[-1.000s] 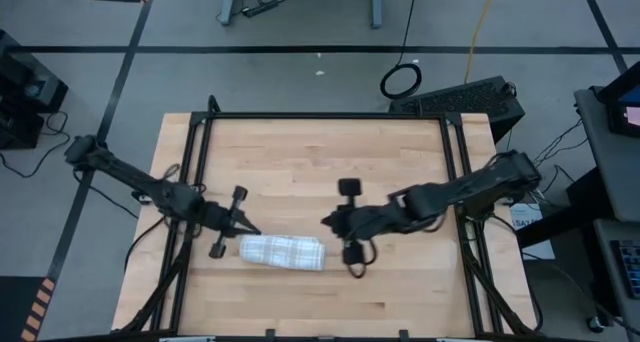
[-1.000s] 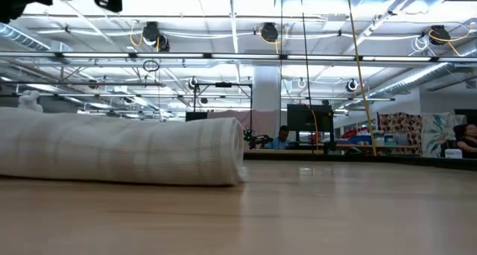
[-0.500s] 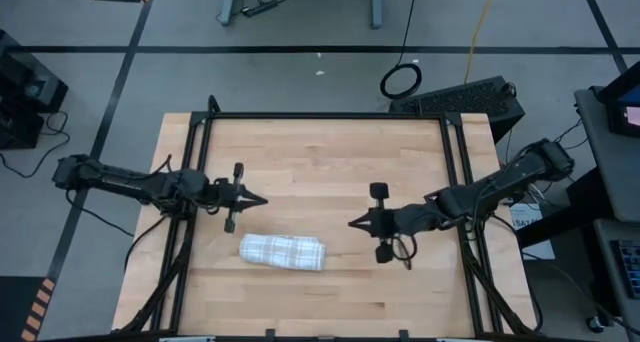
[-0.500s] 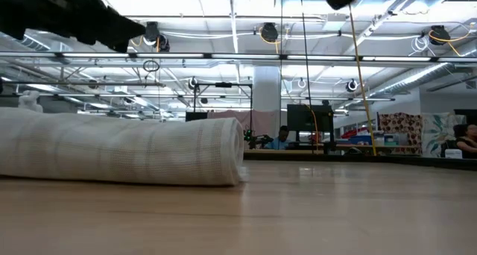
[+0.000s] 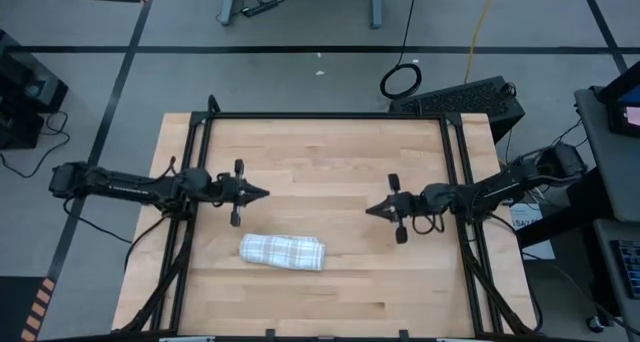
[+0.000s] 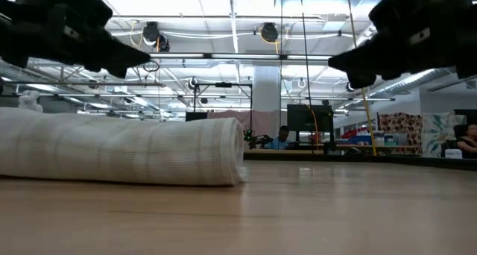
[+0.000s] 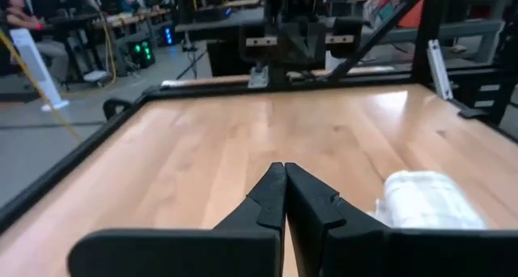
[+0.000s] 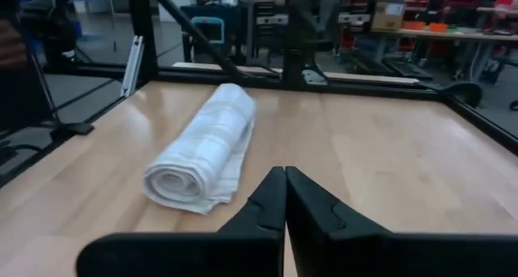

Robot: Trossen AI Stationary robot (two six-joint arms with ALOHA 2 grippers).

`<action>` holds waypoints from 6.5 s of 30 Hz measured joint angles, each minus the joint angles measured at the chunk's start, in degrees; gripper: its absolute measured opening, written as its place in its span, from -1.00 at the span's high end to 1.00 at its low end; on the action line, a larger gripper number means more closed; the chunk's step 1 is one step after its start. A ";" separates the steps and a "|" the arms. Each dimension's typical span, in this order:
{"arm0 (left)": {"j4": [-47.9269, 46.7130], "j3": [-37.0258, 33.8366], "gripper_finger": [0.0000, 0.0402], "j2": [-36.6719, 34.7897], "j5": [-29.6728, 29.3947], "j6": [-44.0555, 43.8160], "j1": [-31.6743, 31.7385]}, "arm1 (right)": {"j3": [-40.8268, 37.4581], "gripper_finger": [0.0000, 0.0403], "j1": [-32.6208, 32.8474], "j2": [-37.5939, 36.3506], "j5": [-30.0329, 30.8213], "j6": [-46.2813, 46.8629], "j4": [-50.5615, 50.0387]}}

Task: Roll towel
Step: Return to Home Position

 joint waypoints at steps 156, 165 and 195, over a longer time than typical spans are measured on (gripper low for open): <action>-25.70 -6.03 1.00 -37.90 -3.32 -6.21 -1.64 | -10.03 1.00 -13.05 -64.80 -6.38 -1.09 -47.64; -25.94 -6.03 0.97 -37.90 -0.92 -4.87 -1.59 | -10.01 1.00 -13.05 -64.80 -6.36 -1.09 -47.64; -25.70 -6.03 0.90 -37.90 -0.85 -5.01 -1.59 | -10.01 1.00 -13.05 -64.80 -6.34 -1.07 -47.64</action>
